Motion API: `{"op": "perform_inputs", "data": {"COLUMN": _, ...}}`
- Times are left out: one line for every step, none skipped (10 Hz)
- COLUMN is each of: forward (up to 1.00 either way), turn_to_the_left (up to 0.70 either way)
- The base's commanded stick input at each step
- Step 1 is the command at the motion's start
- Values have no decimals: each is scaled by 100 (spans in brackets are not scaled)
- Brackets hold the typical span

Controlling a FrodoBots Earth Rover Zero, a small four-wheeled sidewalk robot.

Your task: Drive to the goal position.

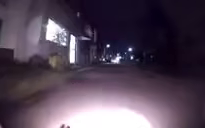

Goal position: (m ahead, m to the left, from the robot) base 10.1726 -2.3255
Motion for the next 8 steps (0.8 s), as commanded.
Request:
{"op": "perform_inputs", "data": {"forward": 100, "turn_to_the_left": -27}}
{"op": "perform_inputs", "data": {"forward": 100, "turn_to_the_left": -25}}
{"op": "perform_inputs", "data": {"forward": 100, "turn_to_the_left": -15}}
{"op": "perform_inputs", "data": {"forward": 100, "turn_to_the_left": -5}}
{"op": "perform_inputs", "data": {"forward": 100, "turn_to_the_left": 0}}
{"op": "perform_inputs", "data": {"forward": 100, "turn_to_the_left": 0}}
{"op": "perform_inputs", "data": {"forward": 100, "turn_to_the_left": 0}}
{"op": "perform_inputs", "data": {"forward": 100, "turn_to_the_left": 0}}
